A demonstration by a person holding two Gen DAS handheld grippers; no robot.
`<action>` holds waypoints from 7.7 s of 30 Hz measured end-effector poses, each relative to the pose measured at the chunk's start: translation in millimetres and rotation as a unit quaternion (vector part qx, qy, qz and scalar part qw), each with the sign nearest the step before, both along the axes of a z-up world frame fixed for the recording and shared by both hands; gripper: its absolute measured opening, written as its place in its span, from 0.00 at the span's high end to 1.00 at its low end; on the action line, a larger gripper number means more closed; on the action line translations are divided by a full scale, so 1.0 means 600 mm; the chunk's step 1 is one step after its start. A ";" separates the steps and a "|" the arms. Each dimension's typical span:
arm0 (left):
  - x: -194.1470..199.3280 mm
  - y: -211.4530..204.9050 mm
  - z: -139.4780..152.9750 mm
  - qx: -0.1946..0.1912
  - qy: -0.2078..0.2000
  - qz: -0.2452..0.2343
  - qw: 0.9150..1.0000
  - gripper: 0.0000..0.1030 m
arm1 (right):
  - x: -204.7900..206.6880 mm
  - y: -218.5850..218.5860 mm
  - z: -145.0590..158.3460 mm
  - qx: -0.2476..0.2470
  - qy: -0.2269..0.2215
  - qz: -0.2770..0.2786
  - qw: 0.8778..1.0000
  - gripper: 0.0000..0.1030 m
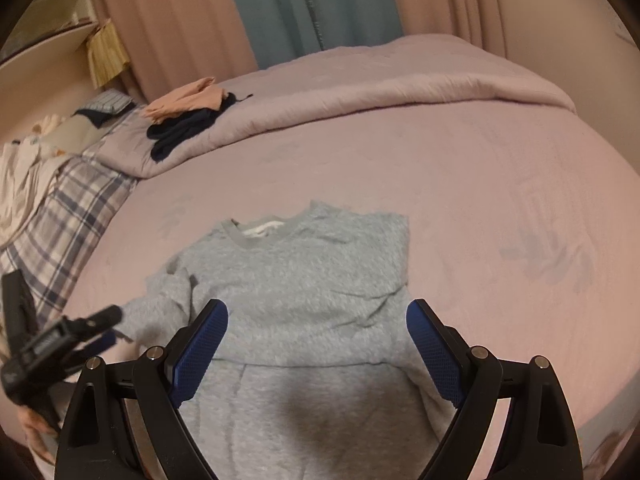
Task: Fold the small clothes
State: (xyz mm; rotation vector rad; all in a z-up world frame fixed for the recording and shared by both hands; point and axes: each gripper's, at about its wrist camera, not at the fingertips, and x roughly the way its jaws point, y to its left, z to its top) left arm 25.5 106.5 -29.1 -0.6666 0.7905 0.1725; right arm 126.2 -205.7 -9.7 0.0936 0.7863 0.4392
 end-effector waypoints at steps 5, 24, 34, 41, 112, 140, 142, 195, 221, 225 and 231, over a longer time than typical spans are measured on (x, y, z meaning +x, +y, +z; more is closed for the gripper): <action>-0.035 0.040 0.007 0.018 0.003 0.047 0.999 0.05 | -0.008 0.026 0.015 -0.013 -0.022 0.021 0.999 0.12; -0.068 0.082 -0.026 0.033 0.036 0.076 0.996 0.04 | -0.035 0.158 0.044 -0.067 -0.077 0.154 0.983 0.12; -0.076 0.099 -0.051 0.038 0.068 0.093 0.993 0.04 | -0.035 0.241 -0.022 -0.116 -0.040 0.214 0.969 0.12; -0.083 0.108 -0.059 0.036 0.078 0.100 0.991 0.04 | -0.058 0.287 -0.064 -0.141 -0.032 0.259 0.955 0.21; -0.076 0.085 -0.058 0.029 0.082 0.071 0.994 0.05 | -0.032 0.250 -0.066 0.015 0.034 0.267 0.963 0.88; -0.026 0.039 -0.045 0.049 0.071 0.011 0.996 0.05 | -0.003 0.175 -0.006 0.080 0.003 0.210 0.974 0.88; -0.021 0.035 -0.045 0.050 0.070 0.005 0.996 0.05 | -0.001 0.170 -0.004 0.086 0.003 0.203 0.975 0.88; 0.073 -0.001 -0.144 0.043 0.107 -0.071 0.991 0.37 | 0.074 0.051 -0.148 0.069 0.132 0.032 0.988 0.88; 0.045 -0.009 -0.125 0.051 0.100 -0.076 0.991 0.44 | 0.031 0.108 -0.085 -0.034 0.043 0.062 0.997 0.43; 0.039 -0.005 -0.131 0.046 0.106 -0.073 0.991 0.44 | 0.034 0.145 -0.092 -0.064 0.016 0.073 0.995 0.43; 0.034 -0.004 -0.138 0.041 0.107 -0.075 0.991 0.44 | 0.057 0.171 -0.111 -0.106 0.011 0.063 0.992 0.46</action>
